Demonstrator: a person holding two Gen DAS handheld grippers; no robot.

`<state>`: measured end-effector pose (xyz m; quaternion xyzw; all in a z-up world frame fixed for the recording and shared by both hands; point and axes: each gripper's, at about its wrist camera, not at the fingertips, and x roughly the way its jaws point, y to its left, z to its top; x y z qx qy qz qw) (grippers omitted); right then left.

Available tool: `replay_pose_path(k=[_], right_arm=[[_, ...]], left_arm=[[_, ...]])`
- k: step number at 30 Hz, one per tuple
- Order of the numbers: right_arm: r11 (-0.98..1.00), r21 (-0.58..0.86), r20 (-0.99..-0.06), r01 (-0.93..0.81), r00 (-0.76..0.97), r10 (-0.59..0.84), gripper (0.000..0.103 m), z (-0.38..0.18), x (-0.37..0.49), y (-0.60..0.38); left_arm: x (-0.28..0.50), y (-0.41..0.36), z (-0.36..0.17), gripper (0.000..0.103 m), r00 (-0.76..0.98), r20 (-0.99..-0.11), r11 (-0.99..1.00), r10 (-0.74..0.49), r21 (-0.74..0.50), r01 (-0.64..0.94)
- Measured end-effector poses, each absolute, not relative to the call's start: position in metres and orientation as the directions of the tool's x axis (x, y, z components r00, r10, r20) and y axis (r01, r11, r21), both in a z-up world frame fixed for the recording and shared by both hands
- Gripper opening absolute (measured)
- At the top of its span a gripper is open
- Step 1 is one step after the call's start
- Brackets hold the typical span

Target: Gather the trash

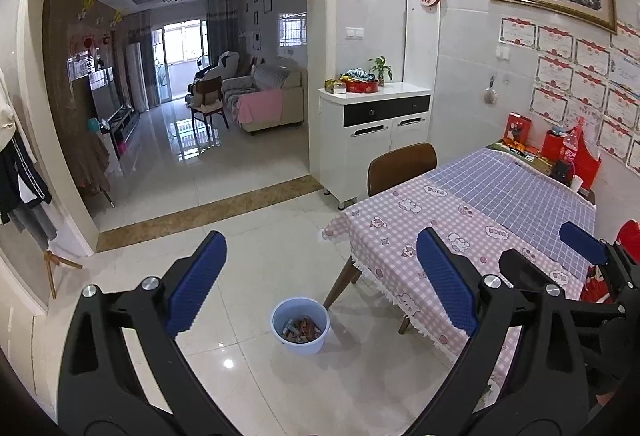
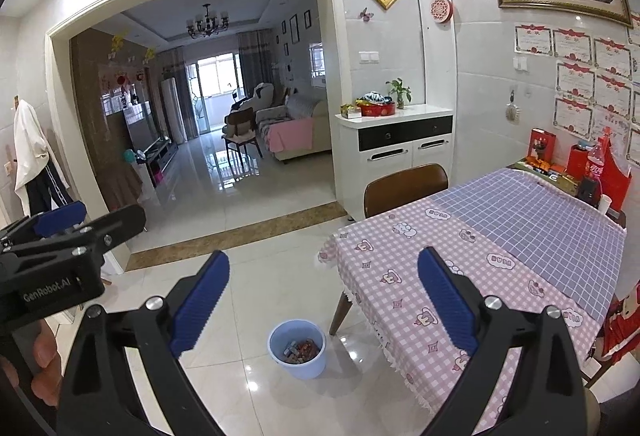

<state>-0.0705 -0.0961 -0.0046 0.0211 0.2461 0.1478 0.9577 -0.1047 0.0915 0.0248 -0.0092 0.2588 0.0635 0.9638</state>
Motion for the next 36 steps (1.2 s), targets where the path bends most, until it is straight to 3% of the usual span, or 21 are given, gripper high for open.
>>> replay_pose_path(k=[36], right_arm=[[0.961, 0.099, -0.471, -0.256, 0.839, 0.272, 0.093, -0.001, -0.086, -0.098]], left_arm=[[-0.124, 0.100, 0.030, 0.094, 0.870, -0.490, 0.997, 0.062, -0.007, -0.075]])
